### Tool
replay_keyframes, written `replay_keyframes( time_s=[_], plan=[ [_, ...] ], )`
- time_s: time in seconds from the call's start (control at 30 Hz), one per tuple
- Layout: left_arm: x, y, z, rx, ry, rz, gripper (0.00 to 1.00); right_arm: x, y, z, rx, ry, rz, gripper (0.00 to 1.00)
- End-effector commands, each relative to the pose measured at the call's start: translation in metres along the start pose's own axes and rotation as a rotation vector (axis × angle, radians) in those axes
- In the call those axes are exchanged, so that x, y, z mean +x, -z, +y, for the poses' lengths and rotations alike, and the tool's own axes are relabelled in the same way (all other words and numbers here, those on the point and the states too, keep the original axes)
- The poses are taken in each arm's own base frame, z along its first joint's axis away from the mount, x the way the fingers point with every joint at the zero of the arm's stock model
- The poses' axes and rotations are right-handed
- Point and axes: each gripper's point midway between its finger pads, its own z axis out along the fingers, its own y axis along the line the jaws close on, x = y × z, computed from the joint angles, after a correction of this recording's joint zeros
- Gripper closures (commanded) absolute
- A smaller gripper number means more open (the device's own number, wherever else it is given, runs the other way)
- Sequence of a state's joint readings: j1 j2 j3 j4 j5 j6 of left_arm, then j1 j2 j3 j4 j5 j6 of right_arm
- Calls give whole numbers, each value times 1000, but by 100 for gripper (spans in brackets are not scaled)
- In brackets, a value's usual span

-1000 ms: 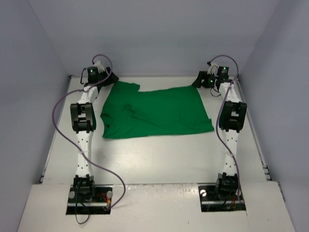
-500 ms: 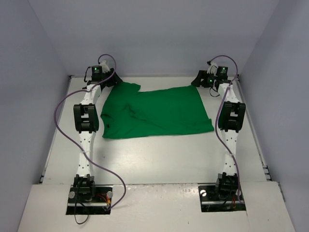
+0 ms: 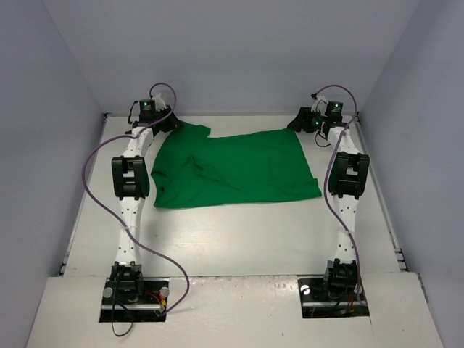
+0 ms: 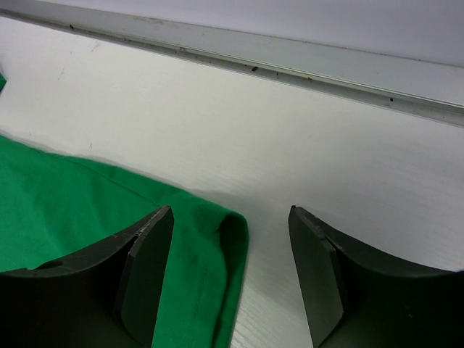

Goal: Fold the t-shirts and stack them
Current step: Grap the side of the flattened tshirt furthest away from the robot with both arms

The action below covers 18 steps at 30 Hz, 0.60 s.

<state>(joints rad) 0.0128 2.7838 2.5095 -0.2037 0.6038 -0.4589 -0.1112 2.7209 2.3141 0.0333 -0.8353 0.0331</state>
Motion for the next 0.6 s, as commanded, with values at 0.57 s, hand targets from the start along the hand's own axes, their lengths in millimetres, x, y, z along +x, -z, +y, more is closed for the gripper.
replay_keyframes(
  time_s=[0.57],
  plan=[
    [-7, 14, -1, -21, -5, 14, 90, 27, 0, 26, -43, -1, 103, 49]
  ],
)
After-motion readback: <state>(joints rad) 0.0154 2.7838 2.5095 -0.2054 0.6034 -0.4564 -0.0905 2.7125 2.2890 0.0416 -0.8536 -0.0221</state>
